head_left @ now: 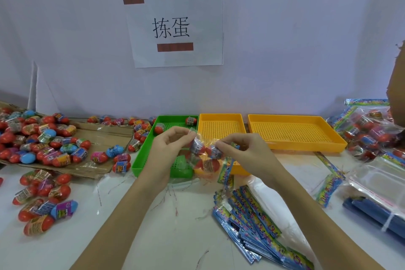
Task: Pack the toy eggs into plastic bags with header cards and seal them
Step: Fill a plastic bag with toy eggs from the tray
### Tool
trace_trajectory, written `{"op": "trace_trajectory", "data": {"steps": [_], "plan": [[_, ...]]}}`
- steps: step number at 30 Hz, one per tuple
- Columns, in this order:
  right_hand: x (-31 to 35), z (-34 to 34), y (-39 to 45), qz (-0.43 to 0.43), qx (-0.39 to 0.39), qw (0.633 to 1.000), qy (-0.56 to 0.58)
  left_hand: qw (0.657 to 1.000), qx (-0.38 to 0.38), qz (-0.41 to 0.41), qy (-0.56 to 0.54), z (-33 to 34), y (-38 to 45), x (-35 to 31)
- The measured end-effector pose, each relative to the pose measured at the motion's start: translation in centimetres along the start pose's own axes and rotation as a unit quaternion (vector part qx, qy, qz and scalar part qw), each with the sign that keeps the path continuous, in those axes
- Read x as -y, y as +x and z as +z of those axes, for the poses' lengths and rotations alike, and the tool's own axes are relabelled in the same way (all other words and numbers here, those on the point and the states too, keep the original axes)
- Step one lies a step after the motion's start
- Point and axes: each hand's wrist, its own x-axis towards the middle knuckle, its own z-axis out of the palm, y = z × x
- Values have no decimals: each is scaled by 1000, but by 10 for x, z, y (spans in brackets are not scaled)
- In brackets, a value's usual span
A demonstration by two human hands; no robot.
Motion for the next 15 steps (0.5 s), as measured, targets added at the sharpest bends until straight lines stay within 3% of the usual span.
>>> {"op": "trace_trajectory", "data": {"steps": [6, 12, 15], "plan": [[2, 1, 1, 28, -53, 994, 90, 985, 3, -74, -153, 1, 1, -4], [4, 2, -1, 32, -58, 992, 103, 994, 46, -58, -82, 4, -1, -3], [5, 1, -2, 30, -49, 993, 103, 998, 26, -45, -39, 6, -4, -1]]}}
